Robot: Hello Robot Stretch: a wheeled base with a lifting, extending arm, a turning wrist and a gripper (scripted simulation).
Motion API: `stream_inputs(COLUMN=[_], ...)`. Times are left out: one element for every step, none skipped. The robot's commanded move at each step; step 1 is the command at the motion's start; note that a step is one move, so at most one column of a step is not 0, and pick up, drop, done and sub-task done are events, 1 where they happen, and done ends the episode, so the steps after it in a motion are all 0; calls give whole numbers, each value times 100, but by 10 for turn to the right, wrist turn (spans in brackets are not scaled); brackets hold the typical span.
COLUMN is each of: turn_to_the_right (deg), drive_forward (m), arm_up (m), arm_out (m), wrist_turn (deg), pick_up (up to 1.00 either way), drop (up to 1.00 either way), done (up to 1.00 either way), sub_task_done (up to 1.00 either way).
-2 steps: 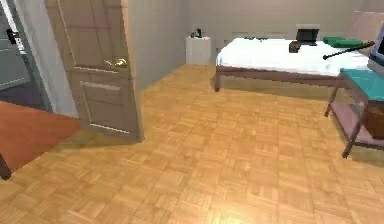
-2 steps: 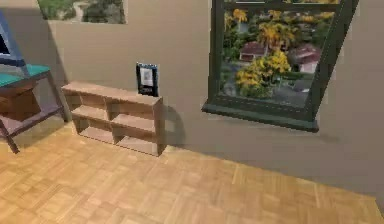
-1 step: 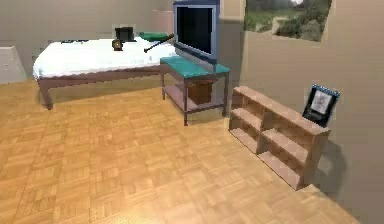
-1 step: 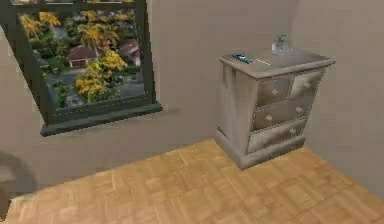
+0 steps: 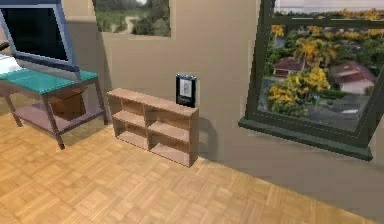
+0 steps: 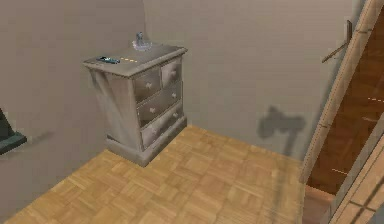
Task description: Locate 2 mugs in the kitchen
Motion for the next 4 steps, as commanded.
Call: stream_inputs(turn_to_the_right=[30,0,-450,-360], drive_forward=[0,15,0,0], arm_up=[0,0,0,0], arm_out=[0,0,0,0], wrist_turn=[0,0,0,0], pick_up=[0,0,0,0], drop=[0,0,0,0], done=[0,0,0,0], sub_task_done=[0,0,0,0])
